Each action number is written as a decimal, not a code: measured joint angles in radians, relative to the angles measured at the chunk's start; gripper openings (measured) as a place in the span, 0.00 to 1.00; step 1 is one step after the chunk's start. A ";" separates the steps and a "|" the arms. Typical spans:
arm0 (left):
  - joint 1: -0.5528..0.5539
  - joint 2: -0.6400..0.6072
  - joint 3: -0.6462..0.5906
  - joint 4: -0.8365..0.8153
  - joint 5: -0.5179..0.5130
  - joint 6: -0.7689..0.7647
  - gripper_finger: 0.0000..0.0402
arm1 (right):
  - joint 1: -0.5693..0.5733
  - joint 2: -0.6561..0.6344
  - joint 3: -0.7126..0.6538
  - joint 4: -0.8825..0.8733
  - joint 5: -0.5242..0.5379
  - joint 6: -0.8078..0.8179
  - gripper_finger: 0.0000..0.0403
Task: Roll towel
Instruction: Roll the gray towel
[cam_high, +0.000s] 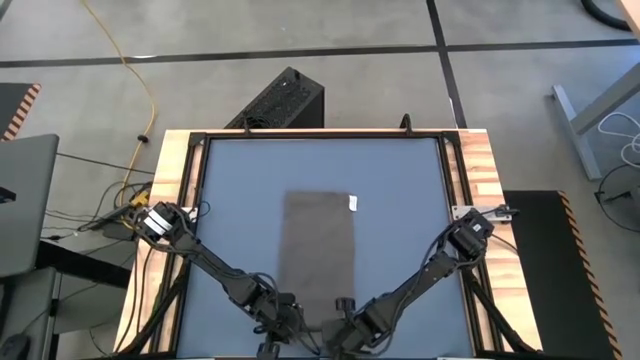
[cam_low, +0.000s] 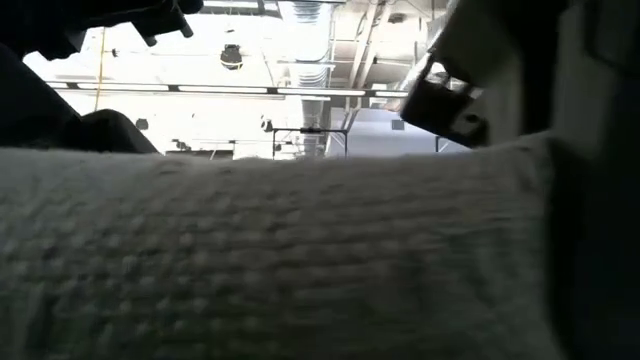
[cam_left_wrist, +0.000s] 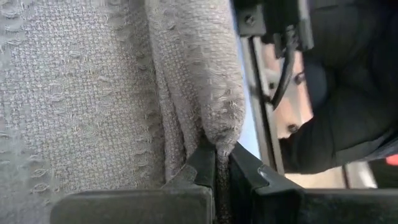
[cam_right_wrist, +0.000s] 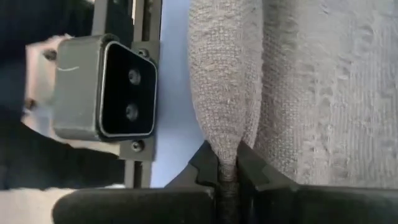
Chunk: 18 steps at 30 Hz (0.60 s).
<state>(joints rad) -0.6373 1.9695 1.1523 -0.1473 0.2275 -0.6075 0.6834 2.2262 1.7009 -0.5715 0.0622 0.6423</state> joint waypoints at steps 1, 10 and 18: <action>-0.001 -0.009 -0.025 0.042 0.004 -0.010 0.00 | 0.000 -0.015 -0.028 0.019 0.000 0.022 0.08; 0.026 -0.123 -0.380 0.502 -0.022 -0.293 0.00 | -0.068 -0.129 -0.412 0.536 -0.180 0.371 0.09; 0.041 -0.134 -0.406 0.505 -0.050 -0.246 0.17 | -0.092 -0.128 -0.471 0.595 -0.191 0.436 0.09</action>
<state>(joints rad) -0.5960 1.8350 0.7465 0.3577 0.1772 -0.8530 0.5919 2.0979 1.2301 0.0240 -0.1288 1.0779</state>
